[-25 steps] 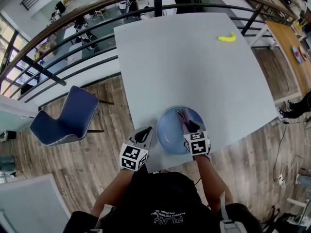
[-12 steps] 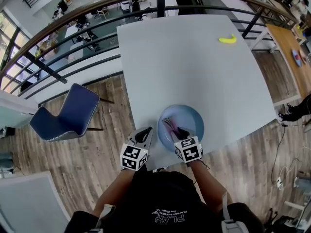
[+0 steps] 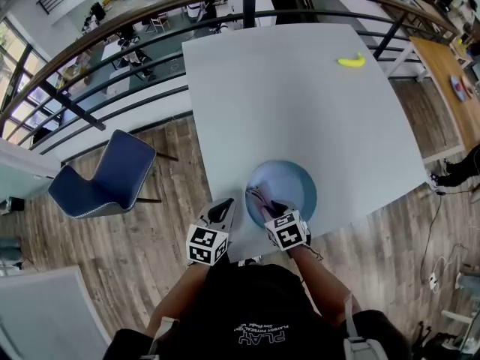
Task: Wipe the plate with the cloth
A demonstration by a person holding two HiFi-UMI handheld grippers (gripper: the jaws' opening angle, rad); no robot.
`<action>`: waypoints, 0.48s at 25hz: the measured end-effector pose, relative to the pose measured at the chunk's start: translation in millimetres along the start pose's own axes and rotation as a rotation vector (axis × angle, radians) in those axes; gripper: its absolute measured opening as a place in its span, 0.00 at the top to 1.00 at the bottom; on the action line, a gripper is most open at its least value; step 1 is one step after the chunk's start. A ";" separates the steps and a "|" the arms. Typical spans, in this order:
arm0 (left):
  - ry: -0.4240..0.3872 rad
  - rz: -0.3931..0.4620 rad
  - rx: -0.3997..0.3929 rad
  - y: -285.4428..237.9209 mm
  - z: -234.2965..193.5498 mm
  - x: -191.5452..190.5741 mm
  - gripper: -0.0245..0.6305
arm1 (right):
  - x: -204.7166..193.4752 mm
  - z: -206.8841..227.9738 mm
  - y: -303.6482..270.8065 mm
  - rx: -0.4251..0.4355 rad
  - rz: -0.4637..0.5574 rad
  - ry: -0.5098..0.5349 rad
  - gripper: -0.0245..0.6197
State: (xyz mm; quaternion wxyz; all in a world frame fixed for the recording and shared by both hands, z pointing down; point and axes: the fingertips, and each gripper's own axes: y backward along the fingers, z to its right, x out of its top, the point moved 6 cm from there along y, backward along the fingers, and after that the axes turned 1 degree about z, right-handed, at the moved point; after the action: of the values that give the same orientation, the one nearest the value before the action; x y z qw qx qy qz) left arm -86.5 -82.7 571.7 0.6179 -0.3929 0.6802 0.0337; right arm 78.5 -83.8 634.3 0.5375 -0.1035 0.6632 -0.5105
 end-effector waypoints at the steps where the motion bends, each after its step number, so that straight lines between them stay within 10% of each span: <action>1: 0.000 -0.001 0.000 -0.1 0.3 -0.6 0.94 | -0.4 1.1 1.2 -0.004 -0.006 -0.004 0.80; 12: -0.004 0.014 0.004 -3.8 -0.5 1.4 0.94 | -0.7 38.2 8.2 -0.091 -0.018 -0.014 0.80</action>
State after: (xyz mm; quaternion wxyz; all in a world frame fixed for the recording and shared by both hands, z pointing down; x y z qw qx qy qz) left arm -84.7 -86.3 572.3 0.6197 -0.3868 0.6819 0.0376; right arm 113.4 -101.2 632.0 0.5322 -0.1375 0.6808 -0.4841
